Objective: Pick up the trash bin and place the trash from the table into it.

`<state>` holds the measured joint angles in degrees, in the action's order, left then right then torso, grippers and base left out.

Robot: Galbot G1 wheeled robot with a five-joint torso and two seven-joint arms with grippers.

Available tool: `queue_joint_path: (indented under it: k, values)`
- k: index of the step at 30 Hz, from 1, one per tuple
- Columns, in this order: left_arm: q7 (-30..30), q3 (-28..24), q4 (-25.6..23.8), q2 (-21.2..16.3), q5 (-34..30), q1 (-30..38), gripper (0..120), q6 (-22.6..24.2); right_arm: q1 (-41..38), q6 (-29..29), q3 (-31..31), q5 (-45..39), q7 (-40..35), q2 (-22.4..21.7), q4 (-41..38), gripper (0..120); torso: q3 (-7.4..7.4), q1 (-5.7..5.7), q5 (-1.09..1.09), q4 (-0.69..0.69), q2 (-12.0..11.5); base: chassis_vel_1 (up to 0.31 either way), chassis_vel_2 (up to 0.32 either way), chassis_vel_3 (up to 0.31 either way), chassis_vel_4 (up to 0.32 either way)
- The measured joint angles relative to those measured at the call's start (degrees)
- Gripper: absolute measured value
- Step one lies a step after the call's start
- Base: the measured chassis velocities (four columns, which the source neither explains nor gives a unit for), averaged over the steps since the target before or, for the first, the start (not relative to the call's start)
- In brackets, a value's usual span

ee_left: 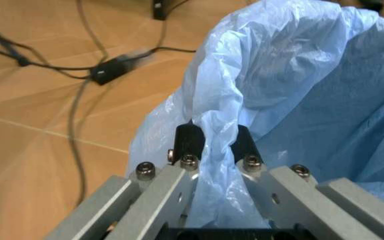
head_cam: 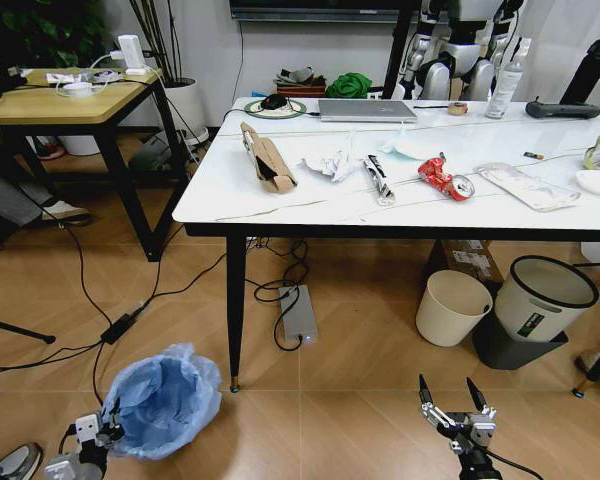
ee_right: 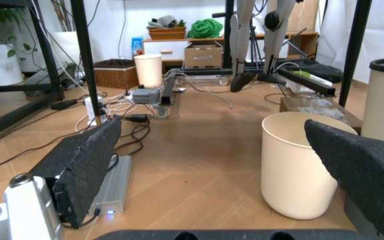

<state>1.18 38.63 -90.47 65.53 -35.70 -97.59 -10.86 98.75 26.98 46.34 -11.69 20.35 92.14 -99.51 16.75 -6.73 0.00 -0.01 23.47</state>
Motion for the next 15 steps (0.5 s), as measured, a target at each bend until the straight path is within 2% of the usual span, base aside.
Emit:
queue_joint_path:
  k: [2, 3, 5, 8, 15]
  values:
    - [-0.34, -0.80, -4.72, -0.27, -1.12, -3.61, 0, 1.06, -0.01, -0.09, -0.01, 0.17, -0.04, 0.00, -0.04, 100, 0.00, 0.00, 0.02, 0.01, 0.01, 0.000, 0.000, 0.000, 0.000]
    - [-0.34, -0.80, -4.72, -0.27, -1.12, -3.61, 0, 1.06, -0.01, -0.09, -0.01, 0.17, -0.04, 0.00, -0.04, 100, 0.00, 0.00, 0.02, 0.01, 0.01, 0.000, 0.000, 0.000, 0.000]
    - [-1.31, -2.25, -11.93, -0.86, -2.49, -8.77, 0, 2.51, -0.04, -0.25, -0.05, 0.34, -0.10, 0.00, -0.12, 100, 0.15, -0.10, 0.00, 0.02, 0.26, 0.000, 0.000, 0.000, 0.000]
    - [-2.38, -3.01, -18.71, -1.22, -2.96, -13.04, 0, 3.99, -0.03, -0.36, -0.07, 0.48, -0.14, 0.00, -0.20, 100, 0.53, -0.30, 0.03, 0.01, 0.85, 0.000, 0.000, 0.000, 0.000]
    - [-3.44, -4.17, -25.55, -1.15, -2.26, -15.67, 0, 4.85, 0.31, -0.35, -0.08, 1.02, -0.16, 0.00, -0.48, 100, 1.59, -0.97, 0.01, 0.01, 2.56, 0.000, 0.000, 0.000, 0.000]
